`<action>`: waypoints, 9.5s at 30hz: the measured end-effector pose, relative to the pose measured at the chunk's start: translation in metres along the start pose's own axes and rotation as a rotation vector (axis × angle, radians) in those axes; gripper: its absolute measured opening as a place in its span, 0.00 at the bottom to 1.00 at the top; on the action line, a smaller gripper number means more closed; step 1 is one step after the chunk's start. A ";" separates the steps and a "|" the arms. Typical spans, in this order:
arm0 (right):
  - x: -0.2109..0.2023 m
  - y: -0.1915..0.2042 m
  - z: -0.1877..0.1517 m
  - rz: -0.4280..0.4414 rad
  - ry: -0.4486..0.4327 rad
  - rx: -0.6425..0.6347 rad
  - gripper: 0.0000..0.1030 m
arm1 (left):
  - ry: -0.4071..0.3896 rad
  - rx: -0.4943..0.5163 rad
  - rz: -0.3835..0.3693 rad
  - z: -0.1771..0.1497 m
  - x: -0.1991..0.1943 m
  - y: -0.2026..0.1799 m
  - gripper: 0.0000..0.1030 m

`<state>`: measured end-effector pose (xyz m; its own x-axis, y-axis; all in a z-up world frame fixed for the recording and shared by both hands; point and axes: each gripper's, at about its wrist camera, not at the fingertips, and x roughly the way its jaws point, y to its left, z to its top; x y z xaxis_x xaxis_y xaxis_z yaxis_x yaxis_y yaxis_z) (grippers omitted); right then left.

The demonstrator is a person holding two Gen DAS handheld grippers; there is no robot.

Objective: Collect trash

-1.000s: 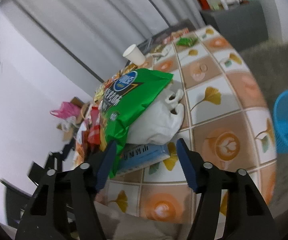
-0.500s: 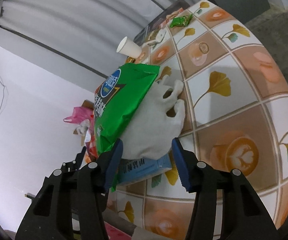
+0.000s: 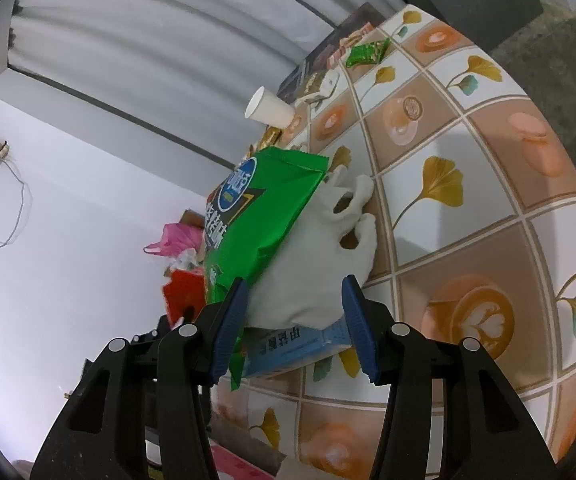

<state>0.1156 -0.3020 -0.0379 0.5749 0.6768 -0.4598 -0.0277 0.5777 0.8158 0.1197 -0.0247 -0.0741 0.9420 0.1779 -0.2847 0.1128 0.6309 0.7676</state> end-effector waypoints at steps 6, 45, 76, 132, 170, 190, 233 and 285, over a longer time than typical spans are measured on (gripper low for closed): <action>-0.002 0.000 0.000 0.008 -0.010 0.008 0.47 | -0.006 -0.262 -0.079 0.008 -0.005 0.041 0.16; 0.014 0.068 0.016 -0.190 -0.095 -0.313 0.02 | 0.056 -0.647 -0.361 -0.012 -0.014 0.081 0.16; -0.193 -0.017 -0.021 -0.240 -0.520 -0.059 0.02 | -0.185 -0.503 -0.520 0.104 -0.083 0.051 0.16; -0.188 -0.343 0.054 -0.448 -0.372 0.460 0.49 | 0.325 -0.219 -1.325 0.367 0.015 -0.338 0.45; -0.129 -0.028 0.031 -0.069 -0.218 -0.117 0.59 | -0.026 -0.827 -0.782 0.039 -0.081 0.078 0.70; 0.083 0.063 0.007 0.046 0.249 -0.152 0.48 | 0.077 -0.919 -0.684 -0.028 -0.049 0.084 0.70; 0.050 0.039 0.103 -0.154 -0.038 -0.263 0.63 | 0.099 -0.924 -0.793 -0.018 -0.025 0.055 0.70; -0.012 -0.020 0.035 -0.119 -0.090 -0.300 0.60 | 0.195 -0.120 -0.528 0.124 0.064 -0.033 0.51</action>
<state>0.1378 -0.3380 -0.0367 0.6580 0.5615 -0.5017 -0.1884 0.7679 0.6123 0.2159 -0.1274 -0.0463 0.6908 -0.0557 -0.7209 0.5047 0.7511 0.4257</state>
